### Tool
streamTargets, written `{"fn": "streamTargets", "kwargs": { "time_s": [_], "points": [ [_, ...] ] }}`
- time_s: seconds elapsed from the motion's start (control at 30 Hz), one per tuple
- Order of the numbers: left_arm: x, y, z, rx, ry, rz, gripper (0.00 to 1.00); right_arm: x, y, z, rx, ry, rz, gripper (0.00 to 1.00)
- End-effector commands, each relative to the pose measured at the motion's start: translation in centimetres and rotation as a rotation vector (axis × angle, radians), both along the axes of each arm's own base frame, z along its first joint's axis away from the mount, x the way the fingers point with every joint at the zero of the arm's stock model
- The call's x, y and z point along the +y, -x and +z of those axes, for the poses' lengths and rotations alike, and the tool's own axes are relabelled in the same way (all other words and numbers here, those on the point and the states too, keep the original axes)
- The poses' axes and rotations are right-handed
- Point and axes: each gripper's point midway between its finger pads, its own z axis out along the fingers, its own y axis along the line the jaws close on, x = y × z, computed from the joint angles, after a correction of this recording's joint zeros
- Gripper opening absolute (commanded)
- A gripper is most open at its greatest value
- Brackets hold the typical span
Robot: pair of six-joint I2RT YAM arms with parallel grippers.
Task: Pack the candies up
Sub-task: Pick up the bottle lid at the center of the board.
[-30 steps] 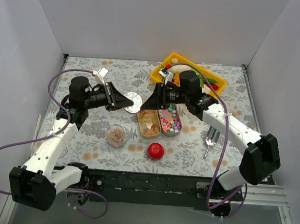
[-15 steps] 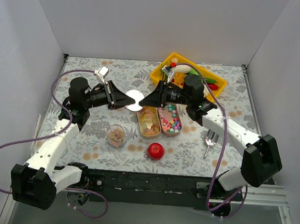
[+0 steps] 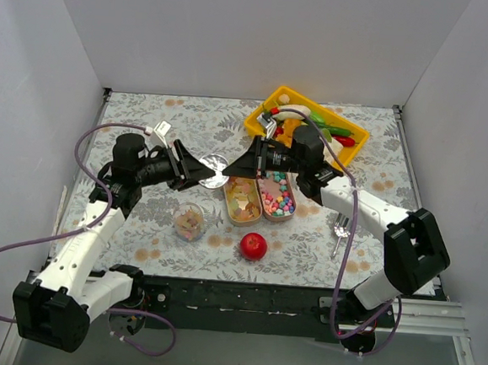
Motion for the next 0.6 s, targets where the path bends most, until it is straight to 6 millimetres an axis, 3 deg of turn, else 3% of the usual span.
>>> {"fn": "streamTargets", "kwargs": {
  "time_s": [0.0, 0.07, 0.13, 0.23, 0.27, 0.33, 0.43, 0.5, 0.57],
  "points": [
    [3.6, 0.1, -3.1, 0.095, -0.202, 0.19, 0.58, 0.7, 1.1, 1.5, -0.007, -0.112, 0.089, 0.01],
    [5.7, -1.2, -3.2, 0.085, -0.282, 0.308, 0.66, 0.8, 1.7, 2.2, 0.022, -0.158, 0.118, 0.01],
    [8.3, -2.0, -4.2, 0.128, -0.385, 0.44, 0.78, 1.0, 1.8, 2.0, 0.062, -0.167, 0.127, 0.01],
    [11.0, -2.6, -3.7, 0.143, -0.474, 0.56, 0.92, 1.1, 1.8, 1.4, 0.061, -0.146, 0.132, 0.01],
    [12.1, -3.0, -3.4, 0.142, -0.502, 0.619, 0.93, 1.4, 1.8, 1.5, 0.049, -0.134, 0.14, 0.01],
    [13.0, -3.0, -3.7, 0.171, -0.529, 0.653, 0.96, 1.9, 1.8, -1.1, 0.117, -0.025, 0.146, 0.01],
    [13.2, -2.7, -5.1, 0.231, -0.535, 0.656, 0.97, 2.7, 2.6, -2.9, 0.136, 0.068, 0.197, 0.01],
    [13.2, -2.2, -6.6, 0.273, -0.538, 0.642, 0.94, 3.6, 2.4, -3.4, 0.083, 0.103, 0.233, 0.01],
    [13.2, -1.9, -7.1, 0.288, -0.537, 0.636, 0.91, 3.9, 3.3, -5.3, 0.136, 0.179, 0.27, 0.01]
  ]
}}
